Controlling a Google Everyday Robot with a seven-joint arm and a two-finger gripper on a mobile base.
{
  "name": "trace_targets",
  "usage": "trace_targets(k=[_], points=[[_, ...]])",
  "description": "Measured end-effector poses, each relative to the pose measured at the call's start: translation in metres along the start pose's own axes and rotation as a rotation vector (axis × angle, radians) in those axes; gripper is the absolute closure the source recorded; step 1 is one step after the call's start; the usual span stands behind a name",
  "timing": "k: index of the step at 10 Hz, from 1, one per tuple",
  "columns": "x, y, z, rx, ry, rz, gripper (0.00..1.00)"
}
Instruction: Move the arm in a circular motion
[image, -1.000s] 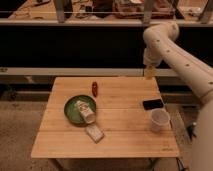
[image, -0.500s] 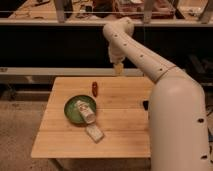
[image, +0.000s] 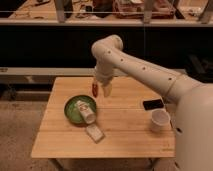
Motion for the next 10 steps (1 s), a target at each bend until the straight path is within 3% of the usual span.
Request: trace_targets(k=[3, 5, 7, 8, 10], points=[[-0.026, 0.104, -0.007, -0.010, -0.018, -0.105, 0.35], [-0.024, 0.178, -0.004, -0.041, -0.018, -0.107, 0.35], [0.004, 0.224, -0.005, -0.049, 0.012, -0.028, 0.35], [0.038, 0.252, -0.009, -0.037, 0.052, 0.066, 0.35], [0.087, 0.271, -0.022, 0.002, 0.106, 0.199, 0.35]])
